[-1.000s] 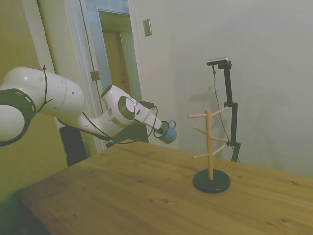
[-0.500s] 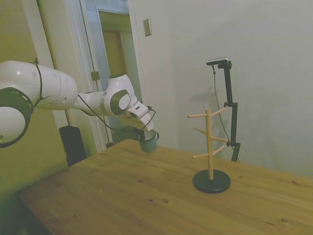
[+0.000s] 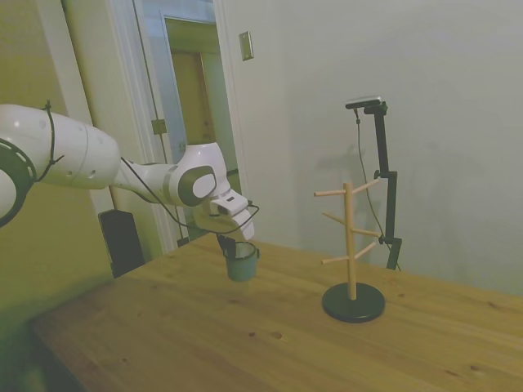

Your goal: Unload the mug

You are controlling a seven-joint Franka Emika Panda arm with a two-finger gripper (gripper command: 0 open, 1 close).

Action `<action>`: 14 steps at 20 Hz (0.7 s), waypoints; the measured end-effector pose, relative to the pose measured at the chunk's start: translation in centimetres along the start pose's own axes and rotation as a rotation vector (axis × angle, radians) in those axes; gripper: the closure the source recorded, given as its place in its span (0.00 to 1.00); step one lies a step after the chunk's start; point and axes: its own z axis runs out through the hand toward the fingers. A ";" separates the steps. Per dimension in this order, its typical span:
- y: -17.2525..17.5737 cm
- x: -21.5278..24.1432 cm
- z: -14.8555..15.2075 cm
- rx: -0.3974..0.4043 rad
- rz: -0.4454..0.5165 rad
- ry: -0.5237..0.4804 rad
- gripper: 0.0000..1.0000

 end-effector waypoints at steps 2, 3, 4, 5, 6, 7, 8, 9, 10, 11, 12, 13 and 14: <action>0.6 0.5 0.7 -0.014 0.005 -0.003 1.00; 0.8 0.7 1.2 -0.022 0.009 -0.007 1.00; 1.1 0.9 1.7 -0.031 0.010 -0.011 1.00; 1.2 1.0 2.3 -0.038 0.012 -0.014 1.00; 1.3 1.1 2.7 -0.044 0.013 -0.018 1.00; 1.4 1.1 3.1 -0.049 0.013 -0.021 1.00; 1.4 1.1 3.3 -0.052 0.013 -0.022 1.00; 1.4 1.1 3.5 -0.055 0.012 -0.023 1.00; 1.4 1.1 3.6 -0.058 0.010 -0.024 1.00; 1.4 1.1 3.8 -0.062 0.009 -0.025 1.00; 1.5 1.1 3.9 -0.066 0.007 -0.024 1.00; 1.6 1.1 4.1 -0.070 0.007 -0.024 1.00; 1.7 1.2 4.3 -0.075 0.007 -0.024 1.00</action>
